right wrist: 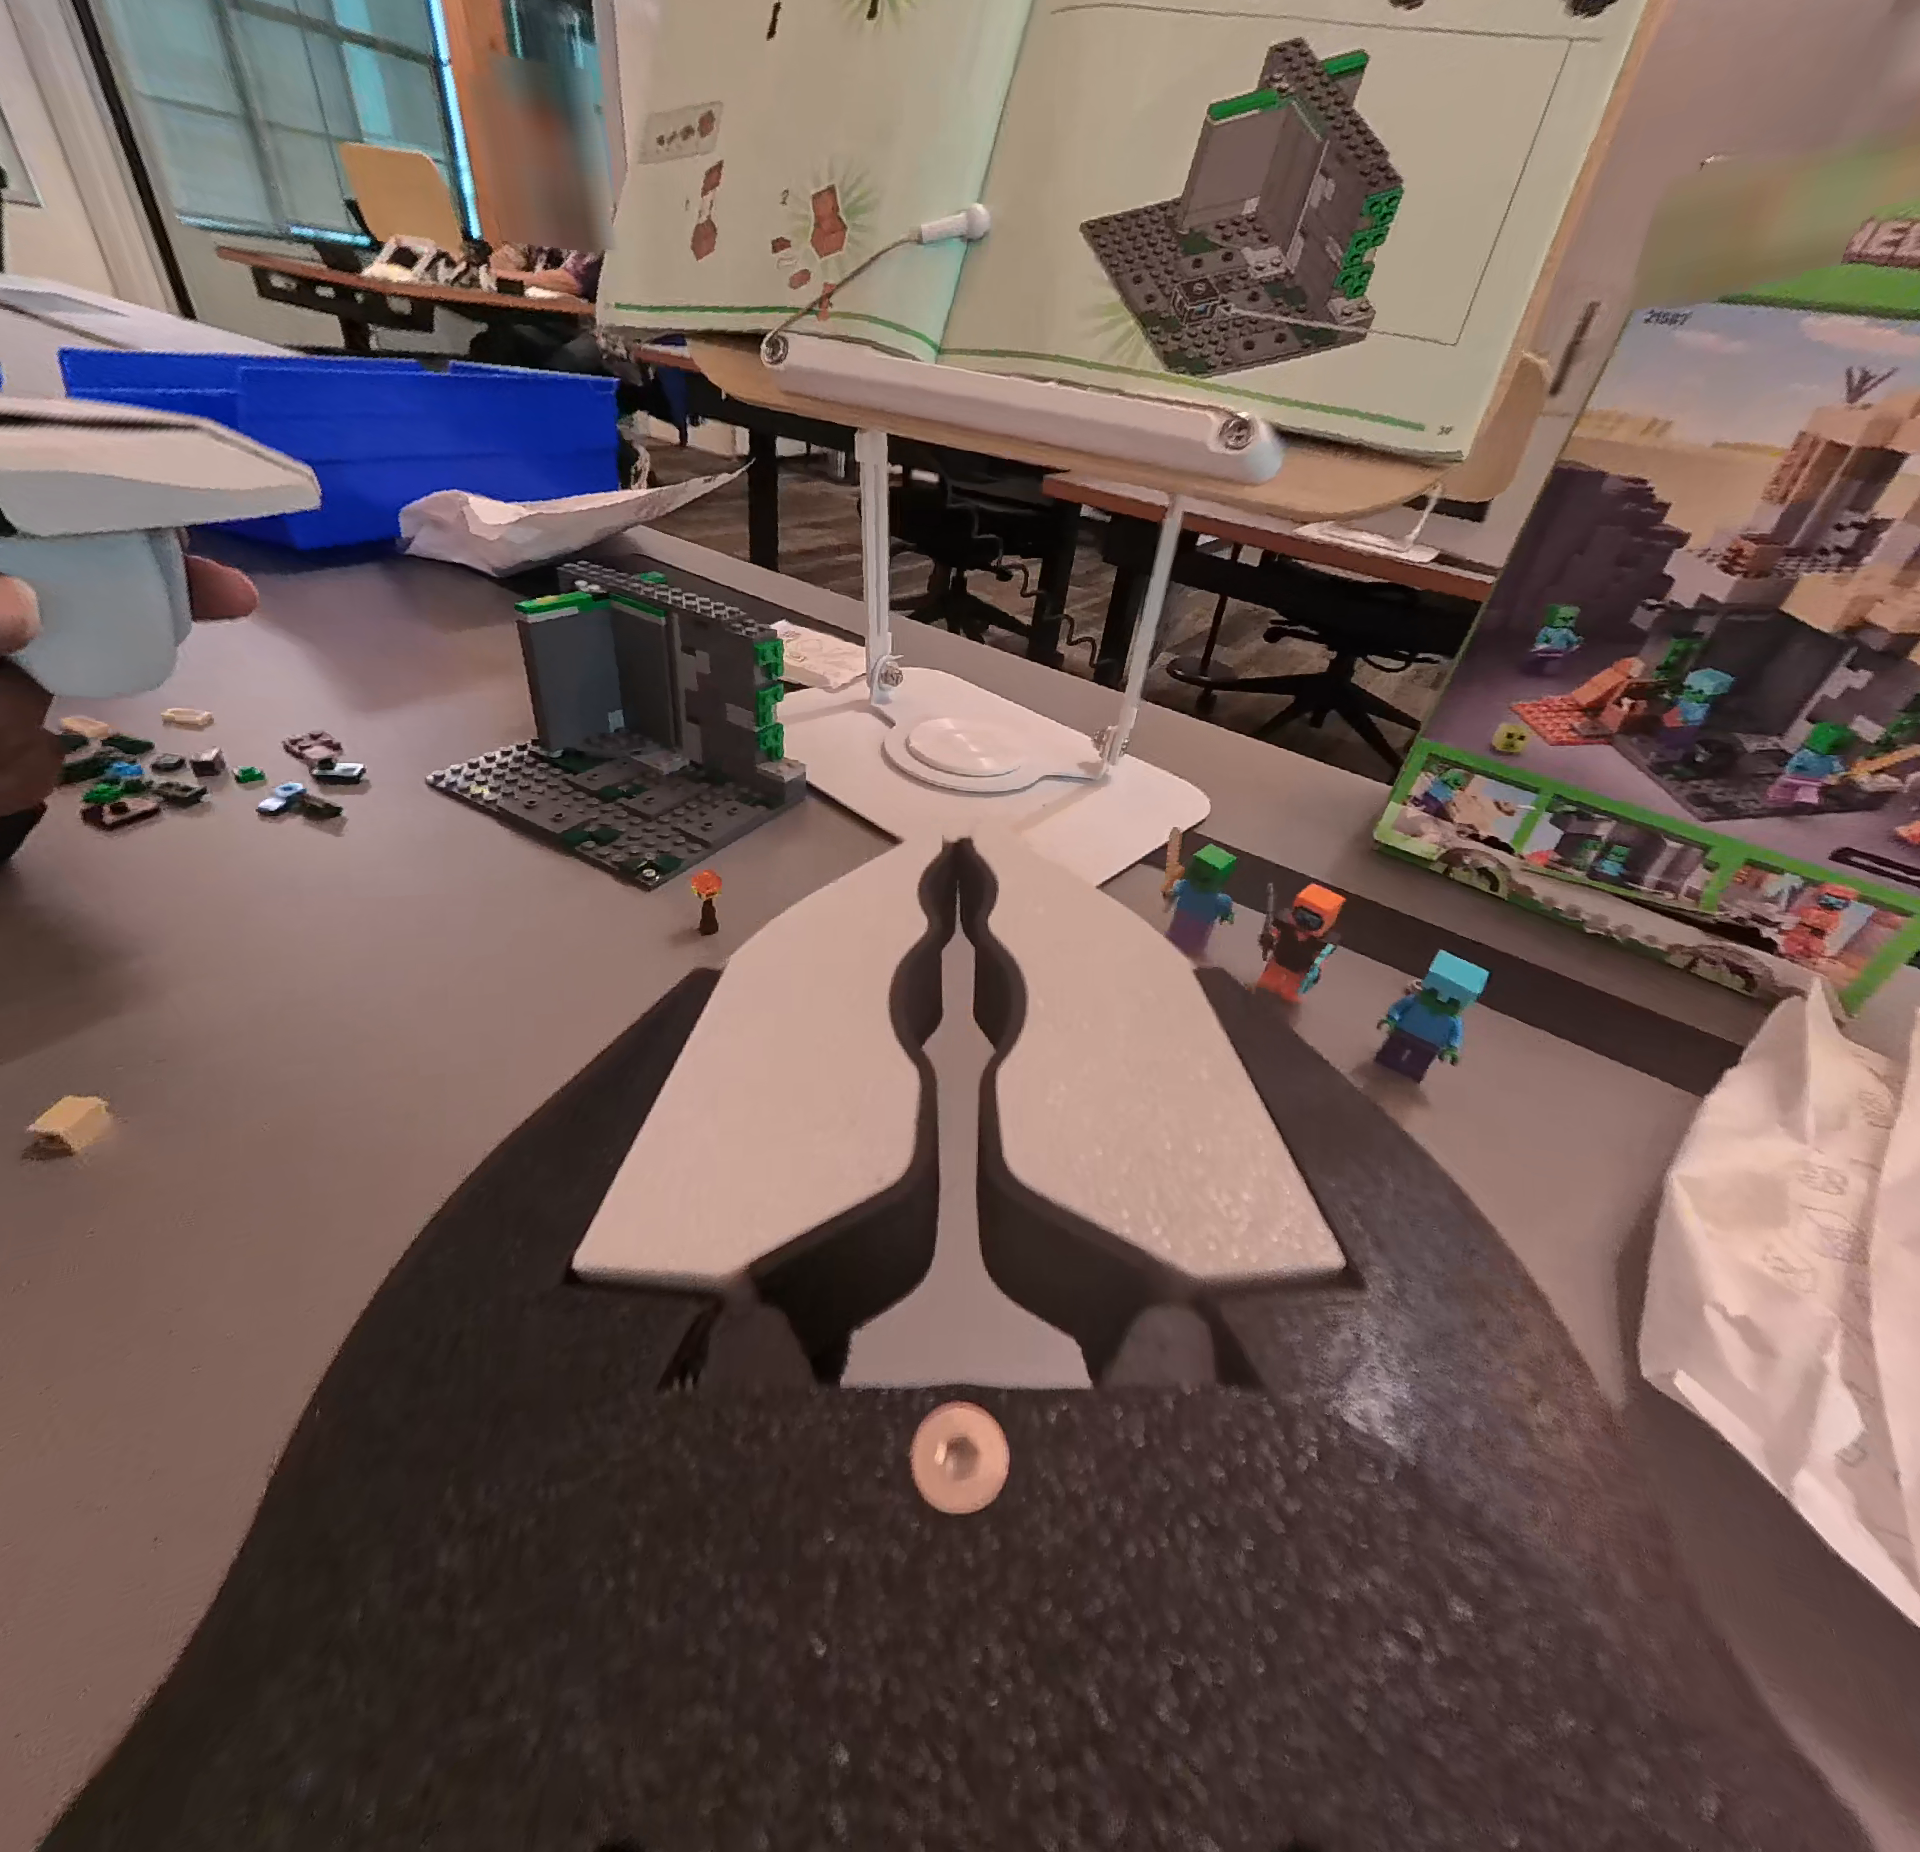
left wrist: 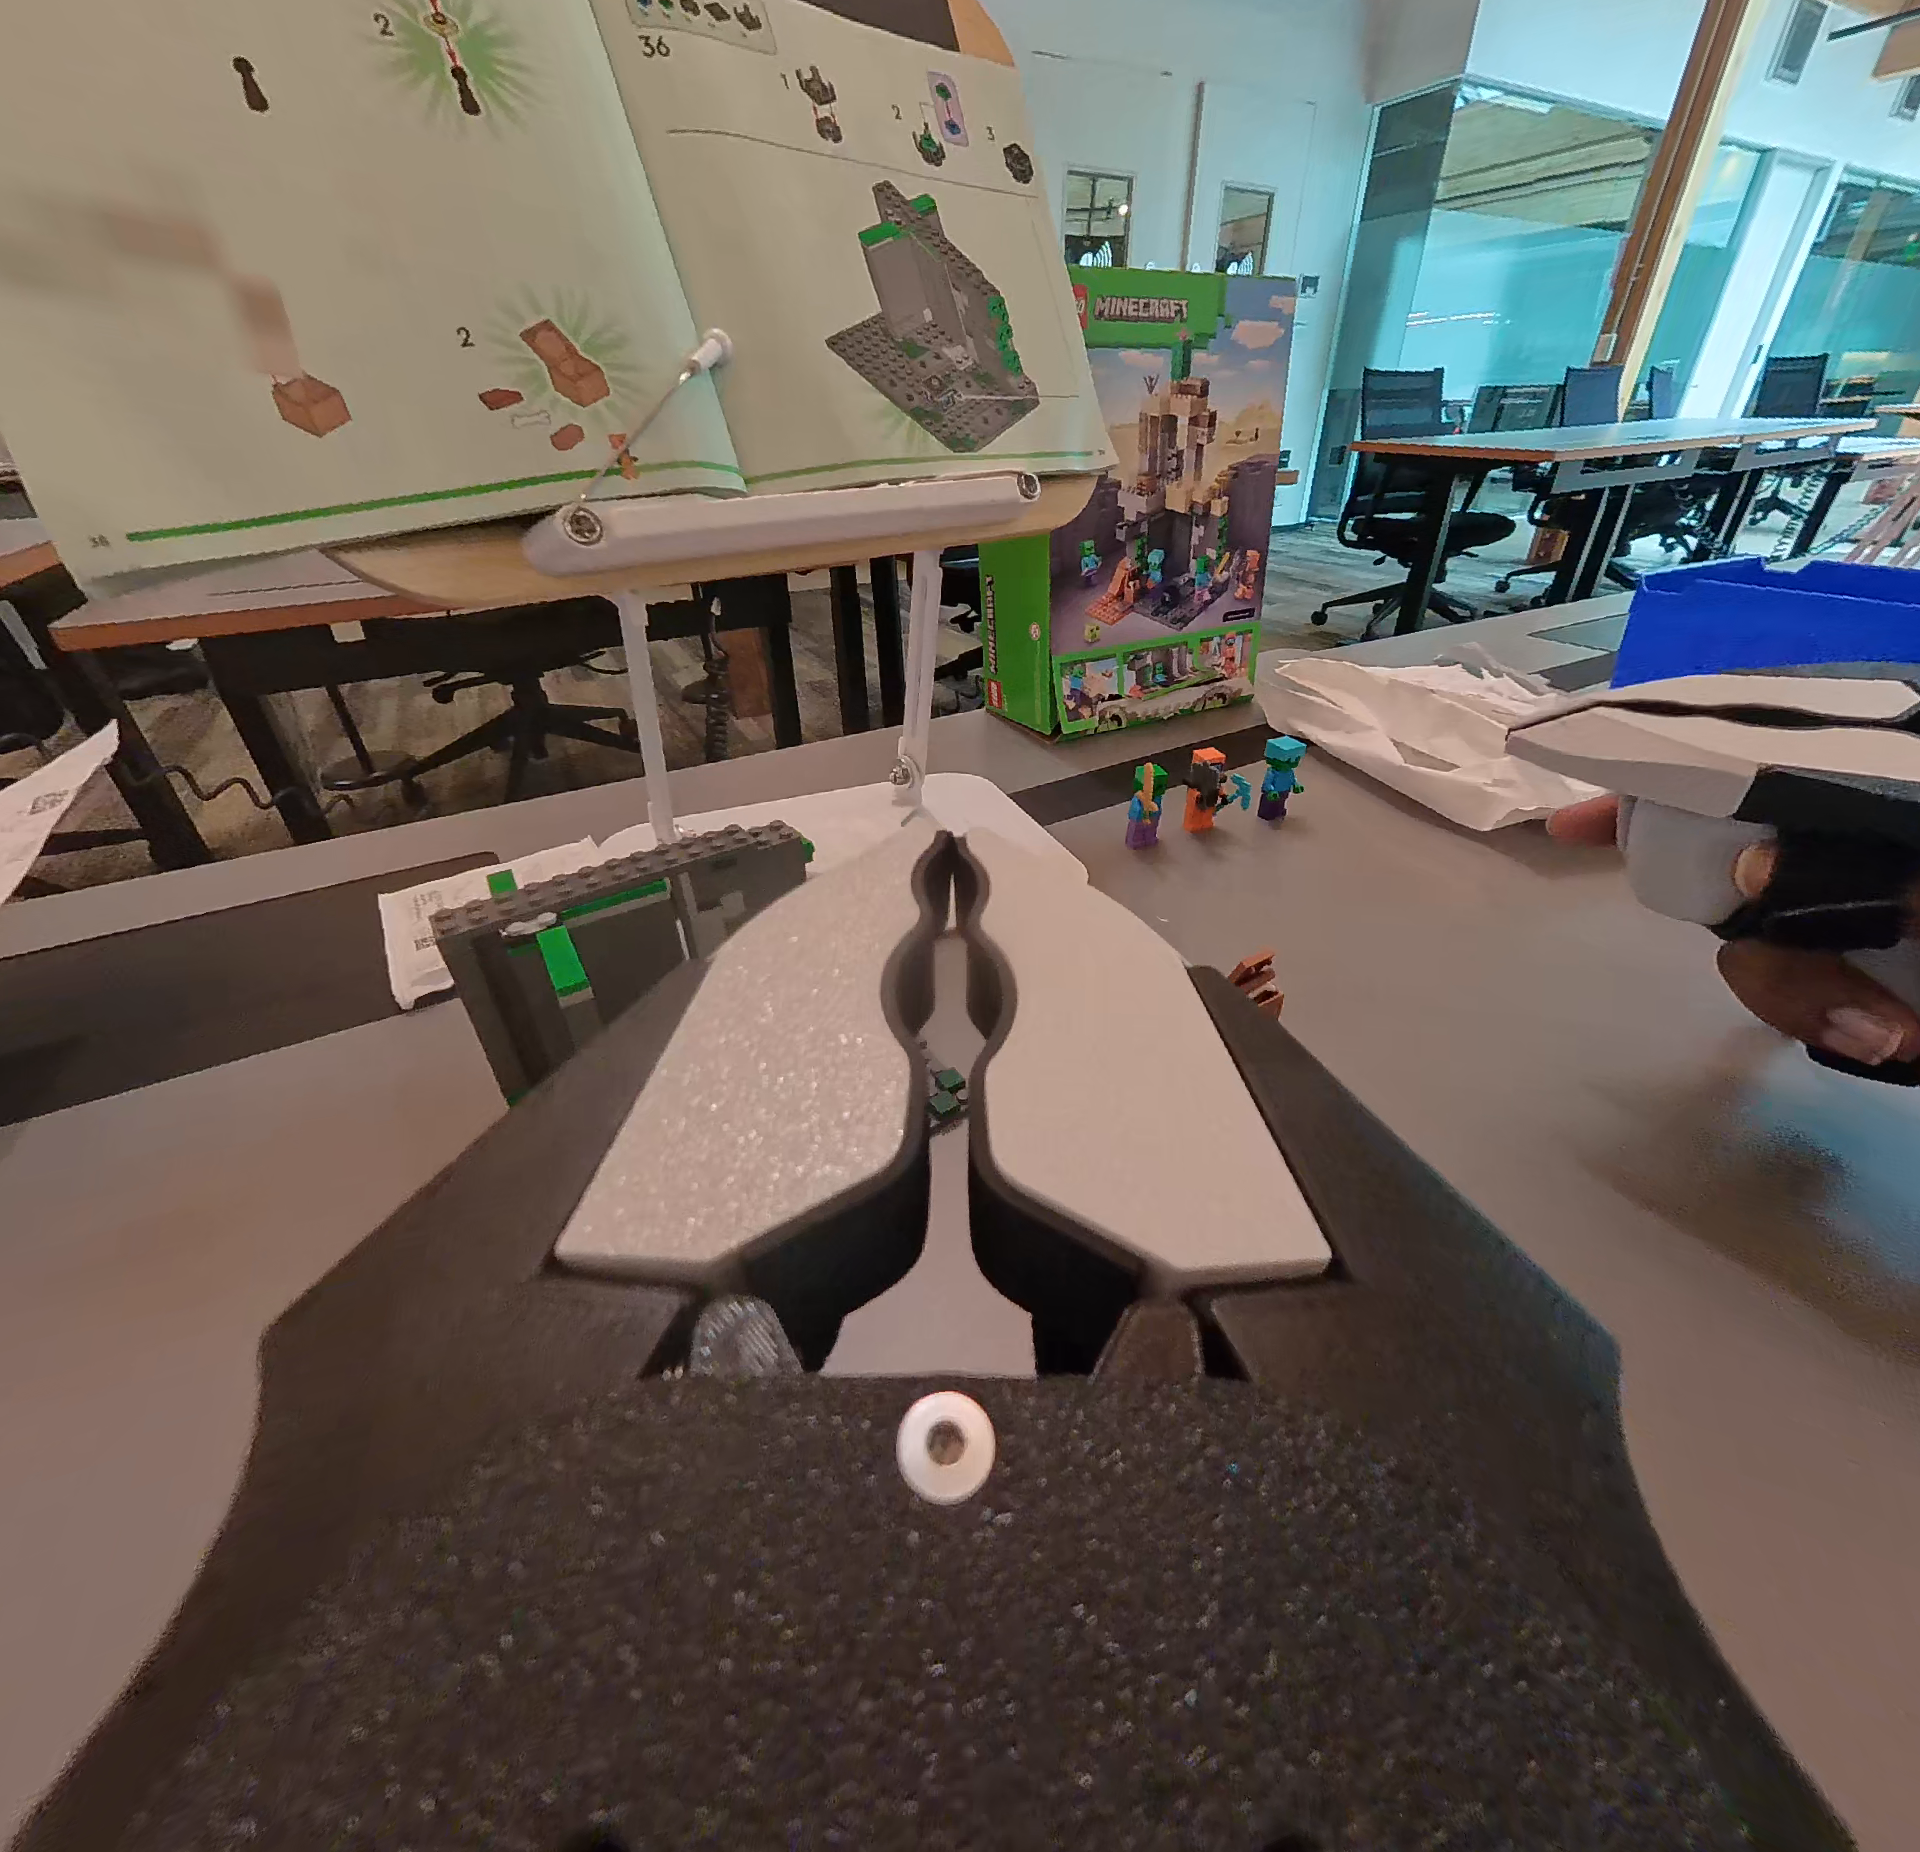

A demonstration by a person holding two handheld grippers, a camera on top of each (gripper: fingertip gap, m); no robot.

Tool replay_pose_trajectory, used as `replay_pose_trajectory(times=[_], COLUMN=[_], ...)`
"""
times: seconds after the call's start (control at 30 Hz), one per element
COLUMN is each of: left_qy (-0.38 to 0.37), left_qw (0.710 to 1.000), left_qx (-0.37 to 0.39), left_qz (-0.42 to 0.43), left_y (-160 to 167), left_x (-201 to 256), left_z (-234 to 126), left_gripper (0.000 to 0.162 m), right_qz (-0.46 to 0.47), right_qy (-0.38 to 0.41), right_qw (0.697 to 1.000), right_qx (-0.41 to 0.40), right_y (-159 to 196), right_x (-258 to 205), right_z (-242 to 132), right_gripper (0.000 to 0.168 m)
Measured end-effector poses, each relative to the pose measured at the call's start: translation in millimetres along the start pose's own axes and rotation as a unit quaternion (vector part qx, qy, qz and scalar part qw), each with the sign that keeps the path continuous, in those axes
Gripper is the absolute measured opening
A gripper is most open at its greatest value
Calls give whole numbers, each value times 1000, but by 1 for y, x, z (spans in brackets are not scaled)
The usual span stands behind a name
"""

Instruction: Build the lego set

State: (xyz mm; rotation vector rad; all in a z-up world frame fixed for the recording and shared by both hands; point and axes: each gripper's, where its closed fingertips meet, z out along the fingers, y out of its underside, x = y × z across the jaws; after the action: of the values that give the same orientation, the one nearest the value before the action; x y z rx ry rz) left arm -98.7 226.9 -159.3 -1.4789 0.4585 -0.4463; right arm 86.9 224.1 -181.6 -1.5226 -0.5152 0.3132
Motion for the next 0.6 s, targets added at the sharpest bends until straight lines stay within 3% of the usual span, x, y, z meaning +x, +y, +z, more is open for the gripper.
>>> replay_pose_trajectory(times=[0.17, 0.37, 0.6], left_qy=[-9, -13, -14], left_qw=[1000, 1000, 1000], left_qx=[-3, -10, -20], left_qz=[3, -9, -2], left_y=[2, 6, 10], left_x=[-4, -7, -8], left_z=[-7, -10, -9], left_gripper=[0, 0, 0], right_qz=[-51, -128, -160], right_qy=[-115, -296, -378], right_qw=[988, 911, 855], right_qx=[-89, -257, -316], right_y=[28, 85, 102], right_x=[-26, -36, -37], right_z=[12, 30, 55], right_gripper=[6, 26, 33])
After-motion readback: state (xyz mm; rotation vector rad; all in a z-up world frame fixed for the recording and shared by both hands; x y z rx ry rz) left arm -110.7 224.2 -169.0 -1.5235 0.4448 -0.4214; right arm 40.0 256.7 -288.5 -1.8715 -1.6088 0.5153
